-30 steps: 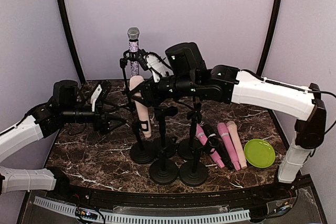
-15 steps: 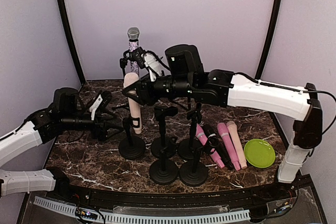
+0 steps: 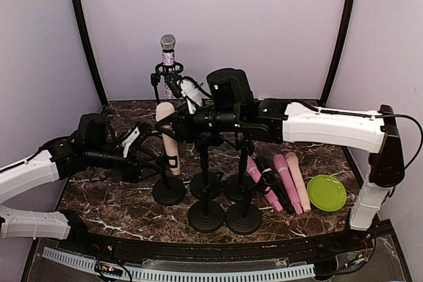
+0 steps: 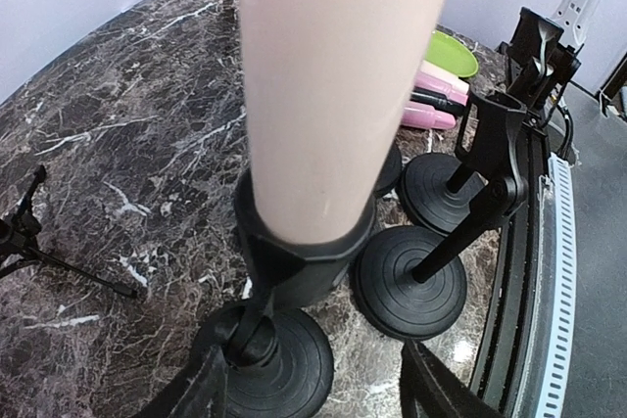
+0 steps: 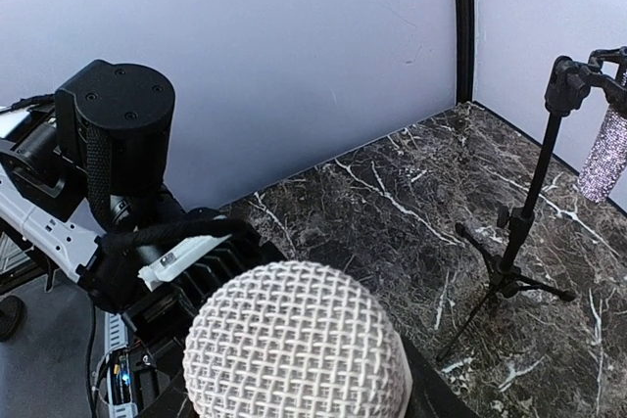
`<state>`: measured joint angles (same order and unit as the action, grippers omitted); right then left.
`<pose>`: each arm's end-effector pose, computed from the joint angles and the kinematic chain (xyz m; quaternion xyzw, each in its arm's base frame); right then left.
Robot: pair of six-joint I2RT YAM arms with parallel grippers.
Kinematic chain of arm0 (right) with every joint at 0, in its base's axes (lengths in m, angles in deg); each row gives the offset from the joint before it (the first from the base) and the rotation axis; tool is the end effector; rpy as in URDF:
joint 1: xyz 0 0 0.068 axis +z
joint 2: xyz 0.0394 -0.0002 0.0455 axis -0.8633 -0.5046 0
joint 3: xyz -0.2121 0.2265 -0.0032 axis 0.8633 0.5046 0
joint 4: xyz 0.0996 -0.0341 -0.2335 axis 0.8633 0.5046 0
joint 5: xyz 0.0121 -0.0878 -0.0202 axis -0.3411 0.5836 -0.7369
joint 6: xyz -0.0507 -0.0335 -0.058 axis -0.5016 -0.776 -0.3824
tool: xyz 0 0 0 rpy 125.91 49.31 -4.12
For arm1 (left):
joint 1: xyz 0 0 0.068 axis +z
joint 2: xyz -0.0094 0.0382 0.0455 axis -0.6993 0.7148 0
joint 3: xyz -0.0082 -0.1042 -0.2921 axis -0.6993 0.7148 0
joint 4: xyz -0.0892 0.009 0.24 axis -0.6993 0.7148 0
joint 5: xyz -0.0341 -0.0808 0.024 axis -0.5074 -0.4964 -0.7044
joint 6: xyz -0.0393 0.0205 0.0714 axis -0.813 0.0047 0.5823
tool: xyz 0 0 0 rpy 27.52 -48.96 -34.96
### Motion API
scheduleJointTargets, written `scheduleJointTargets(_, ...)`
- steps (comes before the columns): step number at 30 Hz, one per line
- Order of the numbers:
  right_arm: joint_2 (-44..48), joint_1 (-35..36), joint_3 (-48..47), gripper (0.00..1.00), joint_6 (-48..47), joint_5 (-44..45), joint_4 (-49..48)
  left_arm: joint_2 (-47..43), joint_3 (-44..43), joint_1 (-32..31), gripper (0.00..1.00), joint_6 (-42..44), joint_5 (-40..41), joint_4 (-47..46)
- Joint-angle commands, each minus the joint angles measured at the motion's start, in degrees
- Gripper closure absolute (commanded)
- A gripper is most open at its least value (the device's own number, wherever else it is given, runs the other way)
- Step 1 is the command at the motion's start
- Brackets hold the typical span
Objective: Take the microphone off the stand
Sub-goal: Hold the microphone stand with the microphone at the center of the board.
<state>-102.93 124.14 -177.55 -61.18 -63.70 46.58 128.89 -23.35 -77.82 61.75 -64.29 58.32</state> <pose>0.1946 0.4314 0.3873 -0.3947 0.6841 0.4172 0.4496 0.1549 -0.1455 0.2821 0.4275 0.7273 -0.3143 0.4353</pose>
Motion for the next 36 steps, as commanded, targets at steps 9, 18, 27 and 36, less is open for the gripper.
scheduleJointTargets(9, 3.9, -0.2, 3.2, 0.81, 1.7, -2.3, -8.3, 3.5, -2.1, -1.2, 0.54, 0.1, 0.3, -0.1)
scheduleJointTargets(18, 5.0, -0.2, 4.7, 0.81, 1.9, -3.0, -9.1, 6.3, -3.6, -1.2, 0.34, 0.4, 3.8, 0.7)
scheduleJointTargets(27, 5.4, -0.3, 5.4, 0.81, 2.6, -3.6, -10.6, 7.3, -4.0, -1.2, 0.23, 1.4, 7.2, 0.4)
scheduleJointTargets(36, 5.5, -0.2, 5.9, 0.81, 3.6, -3.9, -11.9, 7.7, -3.8, -1.1, 0.38, 1.0, 2.4, -1.3)
